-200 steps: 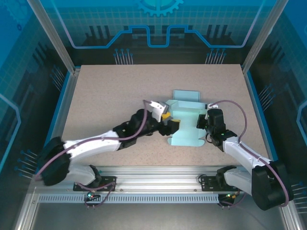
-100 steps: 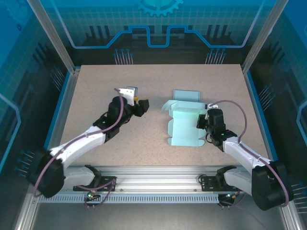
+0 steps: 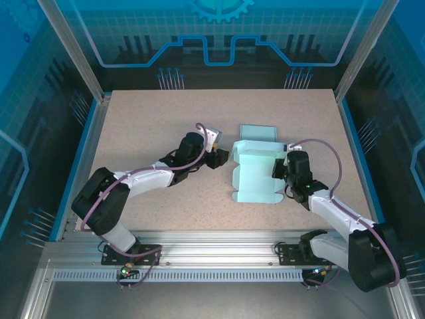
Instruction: Fold the paper box
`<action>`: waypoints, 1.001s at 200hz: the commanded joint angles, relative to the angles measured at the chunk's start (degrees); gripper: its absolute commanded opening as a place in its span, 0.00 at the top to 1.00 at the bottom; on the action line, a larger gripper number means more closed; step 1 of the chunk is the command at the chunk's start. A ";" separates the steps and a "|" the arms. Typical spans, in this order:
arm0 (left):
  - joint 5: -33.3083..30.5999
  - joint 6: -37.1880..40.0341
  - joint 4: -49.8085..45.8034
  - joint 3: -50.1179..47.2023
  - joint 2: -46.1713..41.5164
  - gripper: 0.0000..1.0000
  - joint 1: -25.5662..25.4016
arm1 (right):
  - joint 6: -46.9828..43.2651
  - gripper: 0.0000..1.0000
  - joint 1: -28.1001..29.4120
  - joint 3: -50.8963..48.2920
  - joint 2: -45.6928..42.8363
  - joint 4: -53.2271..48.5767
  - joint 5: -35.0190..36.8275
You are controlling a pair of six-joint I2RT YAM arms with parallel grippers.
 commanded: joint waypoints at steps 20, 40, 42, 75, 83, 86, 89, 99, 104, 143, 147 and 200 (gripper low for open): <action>4.03 8.48 0.66 2.53 -0.18 0.39 -3.94 | 0.29 1.00 0.36 0.98 0.73 1.29 -0.44; 4.56 9.85 0.05 2.40 -0.33 0.38 -4.70 | 0.28 1.00 0.31 1.16 1.09 1.48 -0.58; 4.61 10.10 0.00 2.39 -0.34 0.38 -4.82 | 0.32 1.00 0.31 1.20 1.09 1.44 -0.57; 7.14 12.80 0.07 2.48 -0.38 0.38 -5.37 | 0.30 1.00 0.33 1.27 1.11 1.34 -0.75; 7.84 13.41 0.07 2.78 -0.17 0.38 -5.43 | 0.27 1.00 0.32 1.15 1.08 1.32 -0.88; 8.05 13.67 0.17 2.83 -0.12 0.38 -5.50 | 0.34 1.00 0.31 1.14 1.09 1.40 -0.88; 8.32 13.98 0.20 2.90 0.07 0.38 -5.57 | 0.31 1.00 0.31 1.16 1.09 1.48 -0.94; 9.17 14.90 0.80 3.08 0.45 0.38 -5.52 | 0.28 1.00 0.31 1.15 1.07 1.49 -1.08; 9.14 15.32 1.12 3.25 0.81 0.38 -5.51 | 0.38 1.00 0.32 1.16 1.08 1.44 -1.23; 4.38 19.83 5.10 5.44 3.85 0.42 -5.68 | 0.17 1.00 0.32 0.79 0.66 1.86 -2.26; 3.67 19.99 6.16 5.47 4.05 0.43 -5.74 | 0.21 1.00 0.31 0.81 0.61 1.91 -2.29; -3.45 23.70 14.09 6.32 6.75 0.48 -7.03 | -0.06 1.00 0.47 0.26 -0.57 2.20 -3.02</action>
